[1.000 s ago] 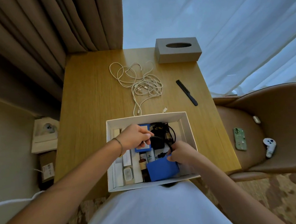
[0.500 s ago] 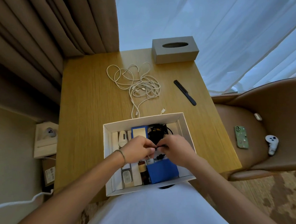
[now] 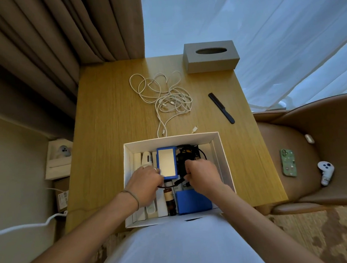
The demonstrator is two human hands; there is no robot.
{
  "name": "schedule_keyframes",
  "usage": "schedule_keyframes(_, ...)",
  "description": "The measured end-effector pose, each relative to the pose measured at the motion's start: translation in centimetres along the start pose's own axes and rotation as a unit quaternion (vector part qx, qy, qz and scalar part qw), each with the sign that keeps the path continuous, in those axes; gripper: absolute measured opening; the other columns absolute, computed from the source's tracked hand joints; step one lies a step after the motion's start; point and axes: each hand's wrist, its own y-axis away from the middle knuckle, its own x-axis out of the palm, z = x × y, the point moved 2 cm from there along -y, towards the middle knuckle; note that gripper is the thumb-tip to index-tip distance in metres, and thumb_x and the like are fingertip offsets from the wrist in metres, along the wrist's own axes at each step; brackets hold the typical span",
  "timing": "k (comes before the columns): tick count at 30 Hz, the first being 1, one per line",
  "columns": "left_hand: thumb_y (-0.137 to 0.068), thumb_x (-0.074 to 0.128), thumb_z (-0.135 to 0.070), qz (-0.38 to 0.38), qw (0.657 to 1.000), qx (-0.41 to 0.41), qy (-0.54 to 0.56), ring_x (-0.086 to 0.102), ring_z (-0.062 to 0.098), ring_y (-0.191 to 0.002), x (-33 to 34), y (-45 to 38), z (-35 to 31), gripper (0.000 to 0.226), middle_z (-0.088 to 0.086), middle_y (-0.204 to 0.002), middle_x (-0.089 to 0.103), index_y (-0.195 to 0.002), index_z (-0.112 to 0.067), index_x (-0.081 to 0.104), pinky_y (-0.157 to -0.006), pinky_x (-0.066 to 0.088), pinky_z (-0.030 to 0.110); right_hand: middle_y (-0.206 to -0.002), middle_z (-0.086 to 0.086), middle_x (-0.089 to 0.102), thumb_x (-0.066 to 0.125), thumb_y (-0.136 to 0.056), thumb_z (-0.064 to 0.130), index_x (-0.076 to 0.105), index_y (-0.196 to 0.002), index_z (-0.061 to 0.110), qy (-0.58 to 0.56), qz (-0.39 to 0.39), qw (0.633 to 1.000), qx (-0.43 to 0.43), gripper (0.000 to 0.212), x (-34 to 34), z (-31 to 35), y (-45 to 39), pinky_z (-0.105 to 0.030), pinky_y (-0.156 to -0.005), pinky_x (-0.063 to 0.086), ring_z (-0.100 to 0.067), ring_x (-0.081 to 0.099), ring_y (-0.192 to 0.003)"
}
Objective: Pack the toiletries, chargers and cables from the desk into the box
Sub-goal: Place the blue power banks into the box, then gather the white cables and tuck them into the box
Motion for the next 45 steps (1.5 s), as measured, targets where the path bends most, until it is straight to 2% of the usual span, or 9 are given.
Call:
schedule_keyframes(4,-0.087,0.069,-0.005,-0.034,0.998,-0.036,0.029,0.054,0.019,-0.098,0.1,-0.2,-0.4,0.021,0.001,-0.102,0.054,-0.104,-0.017,0.072,-0.079,0.054,0.028,-0.100,-0.003,0.051,0.070,-0.092,0.020,0.061,-0.088,0.014,0.010,-0.010,1.000,-0.006,0.011,0.7,0.6,0.3,-0.032,-0.062,0.043,-0.021,0.052,-0.086)
schedule_keyframes(11,-0.081,0.060,-0.002,-0.063,0.994,-0.082,-0.031,0.050,0.025,-0.110,0.2,-1.1,-0.9,0.038,0.003,-0.112,0.061,-0.114,-0.020,0.062,-0.090,0.038,0.034,-0.077,0.001,0.053,0.061,-0.094,0.015,0.049,-0.079,0.017,0.002,0.014,1.000,-0.006,0.019,1.2,0.9,0.2,-0.032,-0.057,0.041,-0.020,0.052,-0.067)
schedule_keyframes(16,-0.075,0.062,0.002,-0.092,0.991,-0.090,0.029,0.049,0.021,-0.106,-0.7,-1.3,-1.5,0.040,0.000,-0.111,0.056,-0.106,-0.023,0.059,-0.088,0.039,0.031,-0.094,0.004,0.071,0.061,-0.097,0.019,0.070,-0.106,0.019,-0.101,-0.012,0.995,0.004,0.012,-0.8,0.3,0.6,-0.033,-0.074,0.056,-0.015,0.065,-0.084)
schedule_keyframes(24,-0.088,0.059,-0.011,-0.251,0.944,-0.052,0.209,0.056,0.010,-0.086,-7.6,-3.1,-1.7,0.018,-0.009,-0.093,0.063,-0.096,-0.024,0.069,-0.075,0.047,0.026,-0.072,0.007,0.069,0.064,-0.097,0.012,0.073,-0.098,0.020,-0.360,-0.148,0.919,0.067,0.013,-8.7,-1.3,-1.8,-0.016,-0.052,0.049,-0.006,0.063,-0.061)
schedule_keyframes(27,-0.094,0.054,-0.021,-0.205,0.944,-0.086,0.245,0.059,0.010,-0.084,-9.9,-7.4,-1.0,0.015,-0.007,-0.094,0.065,-0.097,-0.025,0.068,-0.072,0.053,0.031,-0.069,0.006,0.070,0.063,-0.097,0.014,0.075,-0.096,0.023,-0.394,-0.169,0.896,0.117,0.014,-10.5,-3.8,-4.4,-0.014,-0.047,0.044,0.001,0.060,-0.054)
schedule_keyframes(30,-0.098,0.049,-0.032,-0.074,0.965,-0.126,0.218,0.063,0.016,-0.082,-10.4,-12.5,-0.7,0.022,-0.003,-0.096,0.069,-0.103,-0.025,0.068,-0.073,0.056,0.036,-0.070,0.005,0.072,0.062,-0.097,0.016,0.076,-0.095,0.022,-0.388,-0.131,0.895,0.176,0.015,-10.7,-6.4,-7.0,-0.014,-0.046,0.042,0.001,0.057,-0.052)
schedule_keyframes(34,-0.096,0.050,-0.033,0.063,0.974,-0.150,0.160,0.065,0.023,-0.090,-9.0,-18.0,-1.1,0.026,0.003,-0.102,0.072,-0.103,-0.019,0.071,-0.080,0.056,0.037,-0.075,0.000,0.073,0.060,-0.097,0.014,0.075,-0.095,0.017,-0.404,-0.068,0.886,0.219,0.016,-9.9,-9.1,-8.7,-0.037,-0.064,0.056,-0.013,0.063,-0.065)
schedule_keyframes(40,-0.092,0.062,-0.040,0.115,0.966,-0.174,0.155,0.063,0.024,-0.094,-6.3,-23.8,-2.1,0.032,0.005,-0.106,0.068,-0.114,-0.018,0.064,-0.085,0.055,0.041,-0.078,-0.003,0.073,0.060,-0.098,0.011,0.075,-0.093,0.019,-0.460,-0.038,0.860,0.220,0.017,-8.0,-12.1,-9.0,-0.034,-0.063,0.050,-0.017,0.059,-0.066)
schedule_keyframes(45,-0.083,0.076,-0.026,0.123,0.970,-0.174,0.119,0.062,0.022,-0.089,-4.8,-26.7,-3.0,0.030,0.005,-0.101,0.065,-0.107,-0.016,0.062,-0.077,0.055,0.036,-0.081,-0.004,0.073,0.059,-0.100,0.012,0.073,-0.094,0.021,-0.476,-0.026,0.854,0.210,0.018,-7.2,-13.9,-9.3,-0.031,-0.065,0.054,-0.013,0.062,-0.069)
